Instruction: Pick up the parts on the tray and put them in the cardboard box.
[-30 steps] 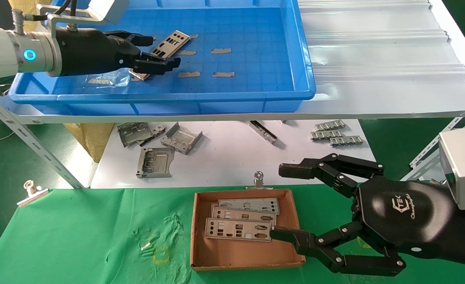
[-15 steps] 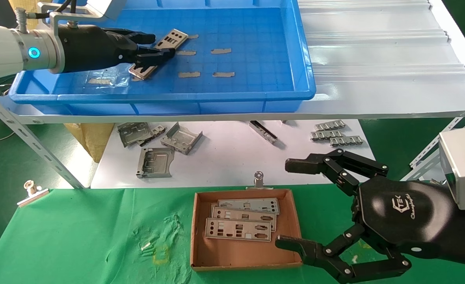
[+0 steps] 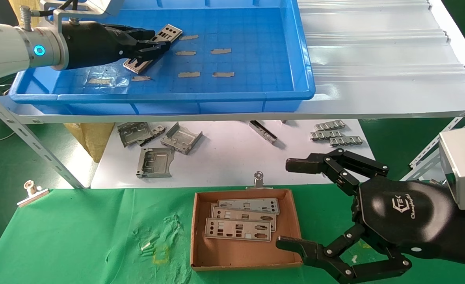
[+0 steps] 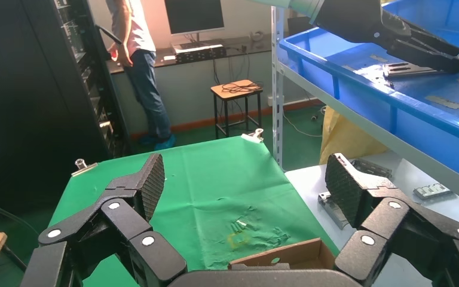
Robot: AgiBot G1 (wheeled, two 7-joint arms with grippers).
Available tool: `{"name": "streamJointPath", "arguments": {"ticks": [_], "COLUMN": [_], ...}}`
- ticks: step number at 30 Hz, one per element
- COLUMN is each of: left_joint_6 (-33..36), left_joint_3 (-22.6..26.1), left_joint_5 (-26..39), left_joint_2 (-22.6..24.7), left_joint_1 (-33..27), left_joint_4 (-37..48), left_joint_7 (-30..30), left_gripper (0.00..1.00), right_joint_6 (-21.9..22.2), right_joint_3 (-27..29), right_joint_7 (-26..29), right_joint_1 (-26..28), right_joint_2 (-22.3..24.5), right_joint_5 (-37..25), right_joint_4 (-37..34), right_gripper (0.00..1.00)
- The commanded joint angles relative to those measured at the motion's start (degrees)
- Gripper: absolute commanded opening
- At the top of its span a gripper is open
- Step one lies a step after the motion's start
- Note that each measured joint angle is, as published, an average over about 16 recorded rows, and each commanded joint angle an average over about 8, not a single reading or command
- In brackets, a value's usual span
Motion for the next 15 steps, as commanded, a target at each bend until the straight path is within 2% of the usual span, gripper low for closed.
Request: {"name": "streamJointPath", "arguments": {"ticks": [1,8,15], "left_joint_6": [-0.3,1.7,8.1], "left_joint_3": [0.0,-0.3,-0.8], "left_joint_5": [0.0,-0.5,-1.3], "left_joint_2": [0.1,-0.4,-1.7], "left_joint_1": [0.1,-0.6,-2.1], "left_joint_4": [0.0,-0.7,-1.6], "left_joint_7": [0.1,0.5,1.2], "left_gripper": [0.0,0.0,0.0], "right_joint_6": [0.0,0.0,0.0], "right_joint_3": [0.0,0.0,0.0], "right_joint_7": [0.0,0.0,0.0], "right_joint_1": [0.0,0.0,0.0], "right_joint_2": [0.0,0.0,0.0], "right_joint_5": [0.0,0.0,0.0], "right_joint_4": [0.0,0.0,0.0], "right_gripper": [1.0,1.0,1.0]}}
